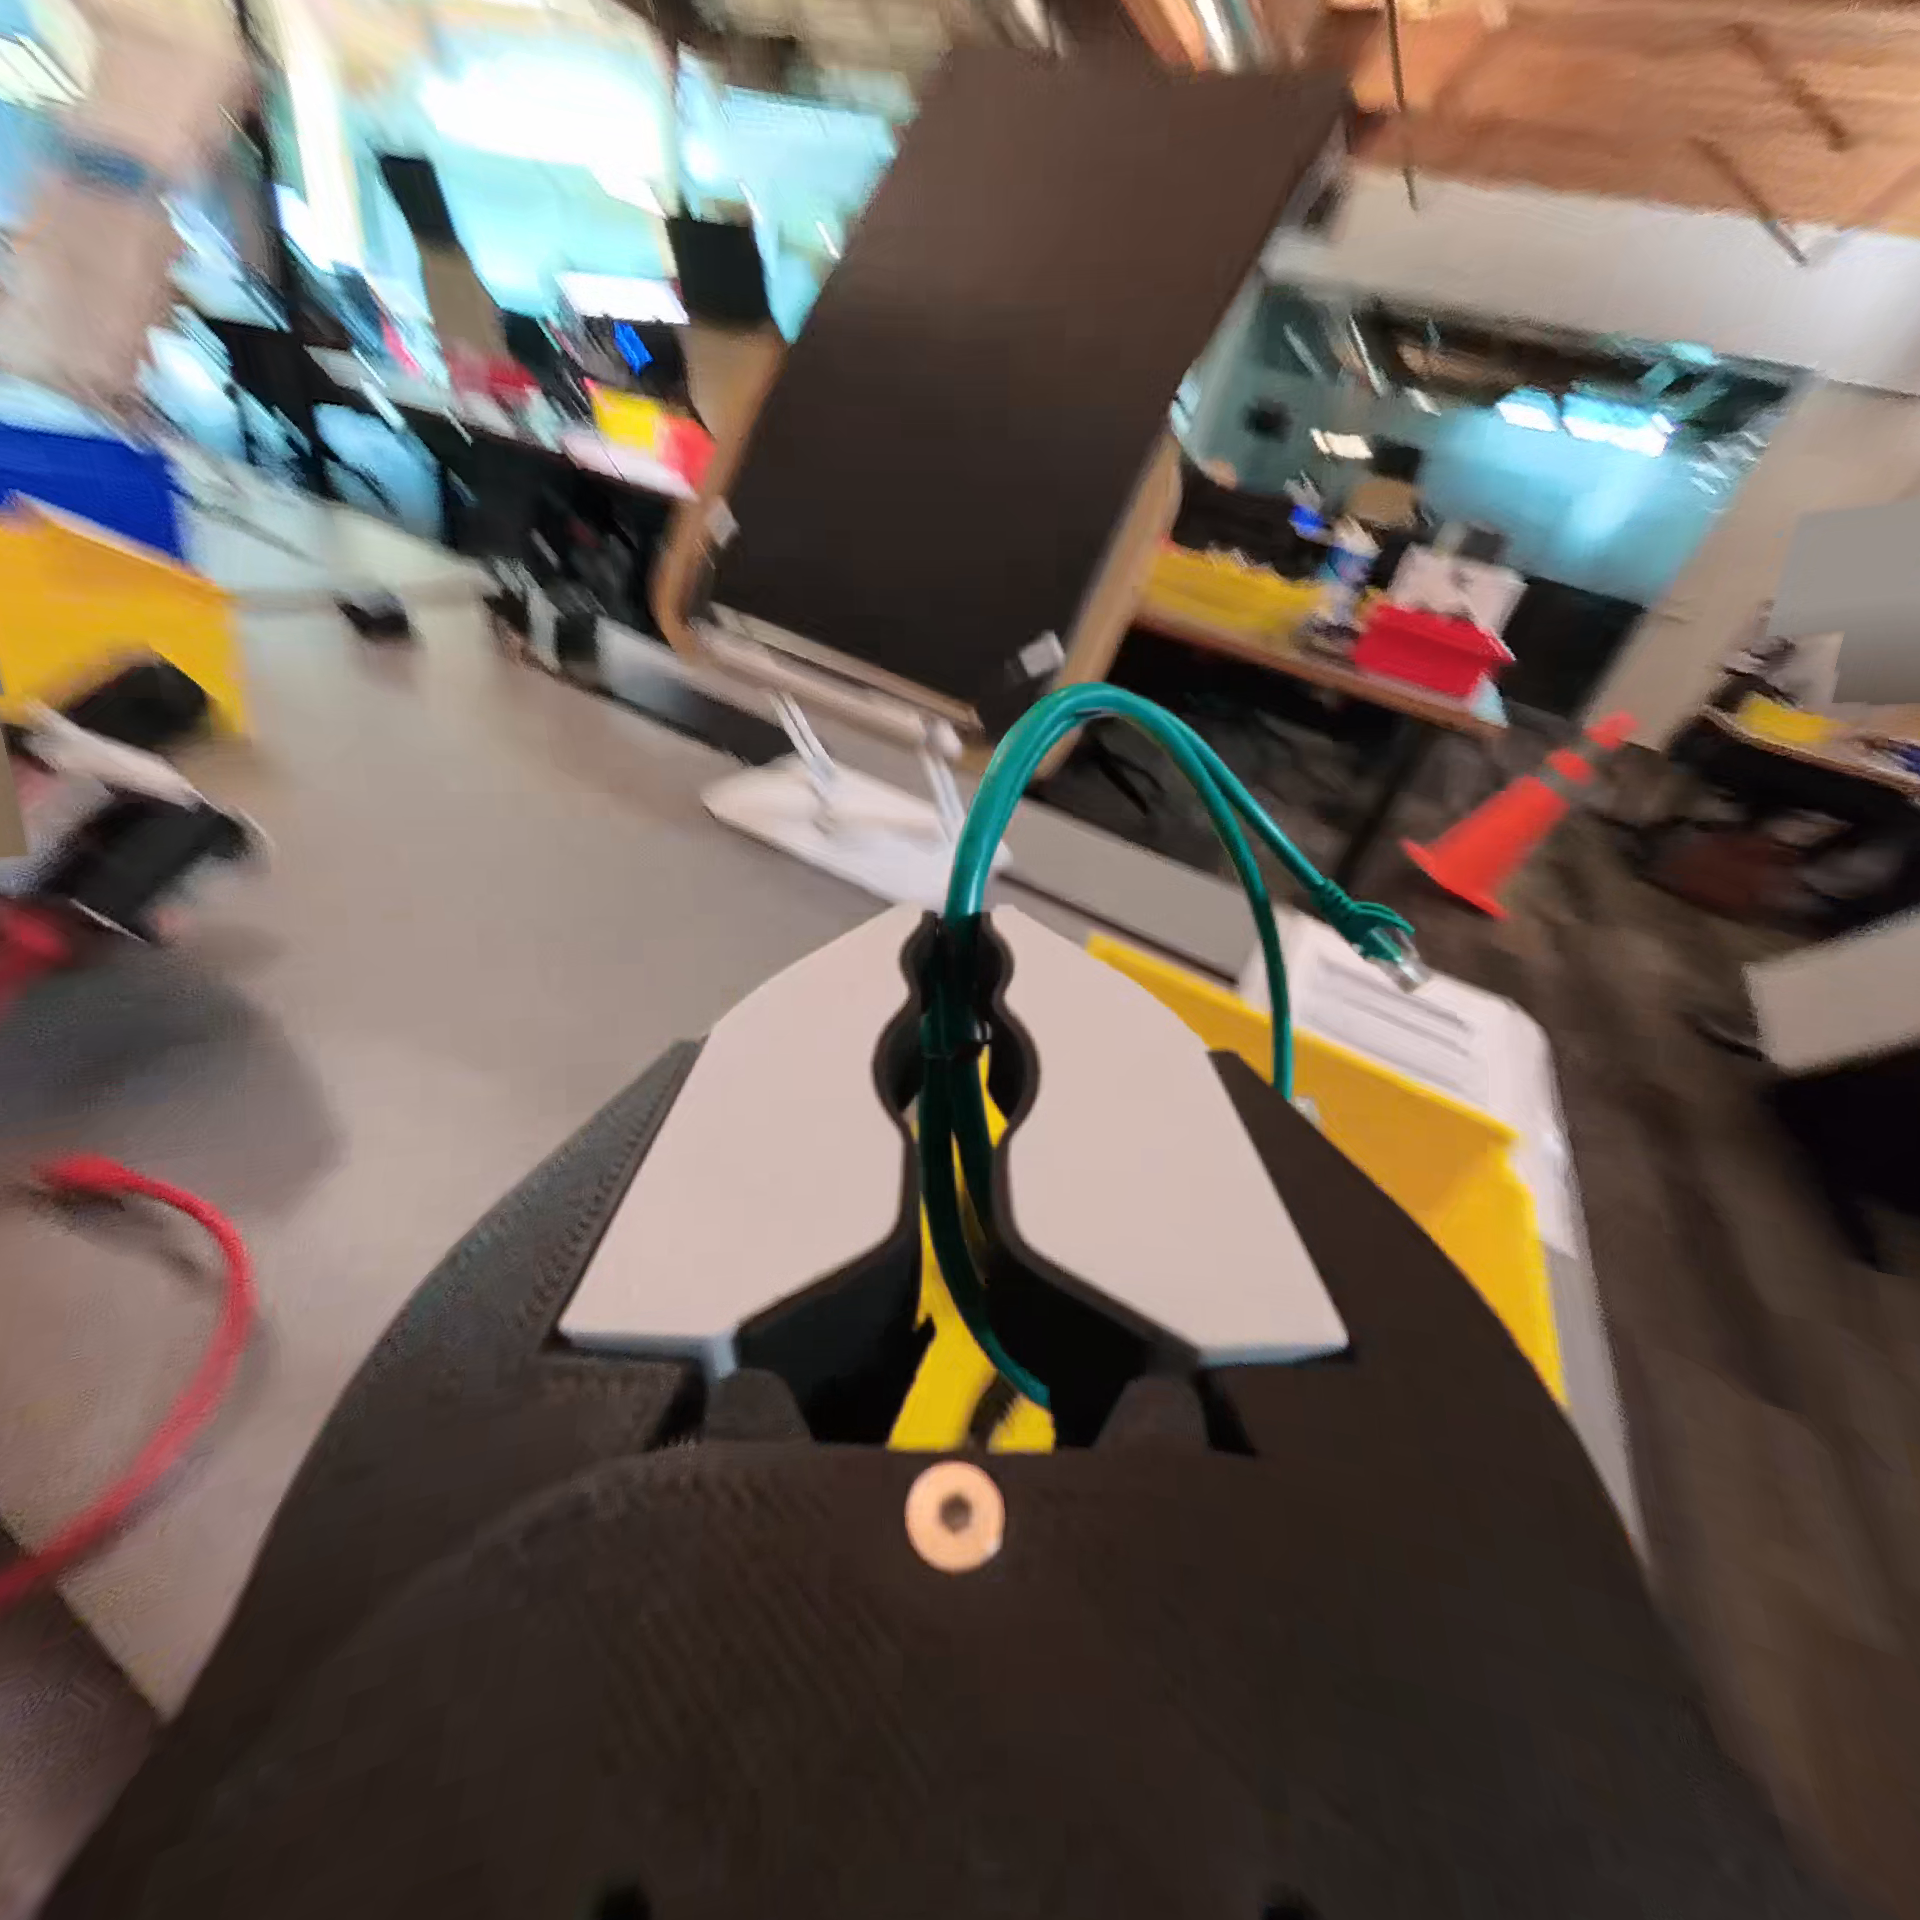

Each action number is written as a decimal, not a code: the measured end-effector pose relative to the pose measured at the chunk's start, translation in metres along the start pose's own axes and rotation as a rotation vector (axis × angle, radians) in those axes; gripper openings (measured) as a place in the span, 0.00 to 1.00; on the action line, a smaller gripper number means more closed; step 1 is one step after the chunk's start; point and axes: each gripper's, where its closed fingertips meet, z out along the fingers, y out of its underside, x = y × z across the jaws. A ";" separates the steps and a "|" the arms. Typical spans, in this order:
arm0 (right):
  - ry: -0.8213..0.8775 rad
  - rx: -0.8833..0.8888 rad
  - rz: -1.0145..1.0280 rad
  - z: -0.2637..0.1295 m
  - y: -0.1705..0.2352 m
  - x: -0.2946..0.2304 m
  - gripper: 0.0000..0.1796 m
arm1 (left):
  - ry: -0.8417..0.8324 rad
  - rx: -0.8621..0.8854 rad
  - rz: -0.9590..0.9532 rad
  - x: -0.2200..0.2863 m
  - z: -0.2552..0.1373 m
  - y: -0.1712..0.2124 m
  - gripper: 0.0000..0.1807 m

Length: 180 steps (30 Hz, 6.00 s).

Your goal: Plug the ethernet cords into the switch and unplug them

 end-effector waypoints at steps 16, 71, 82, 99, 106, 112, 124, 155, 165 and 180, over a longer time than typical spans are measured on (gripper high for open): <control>0.040 -0.097 0.021 0.023 0.028 -0.027 0.41 | -0.169 0.351 0.040 -0.022 -0.042 -0.049 0.14; -0.897 -0.326 0.353 0.149 -0.030 -0.200 0.14 | -0.280 0.202 0.134 -0.041 -0.031 -0.044 0.14; -1.020 -0.434 0.428 0.144 0.044 -0.352 0.12 | -0.300 0.359 0.152 -0.036 -0.055 -0.063 0.14; -1.037 -0.379 0.582 0.167 0.074 -0.305 0.13 | -0.151 0.059 0.172 -0.029 -0.003 -0.020 0.14; -1.069 -0.375 0.638 0.165 0.070 -0.308 0.09 | -0.139 0.044 0.201 -0.024 0.000 -0.017 0.13; -1.079 -0.375 0.704 0.165 0.068 -0.305 0.08 | -0.147 0.032 0.209 -0.025 0.002 -0.014 0.14; -1.031 -0.370 0.596 0.166 0.069 -0.303 0.07 | -0.142 0.015 0.224 -0.021 0.005 -0.012 0.14; -0.957 -0.413 0.873 0.174 0.050 -0.262 0.22 | -0.248 0.208 0.367 -0.007 -0.040 -0.060 0.13; -0.981 -0.437 0.603 0.146 0.033 -0.230 0.24 | -0.220 0.212 0.313 -0.013 -0.041 -0.059 0.14; -0.707 -0.770 -0.032 0.160 0.132 -0.294 0.43 | -0.215 0.205 0.279 -0.017 -0.039 -0.056 0.14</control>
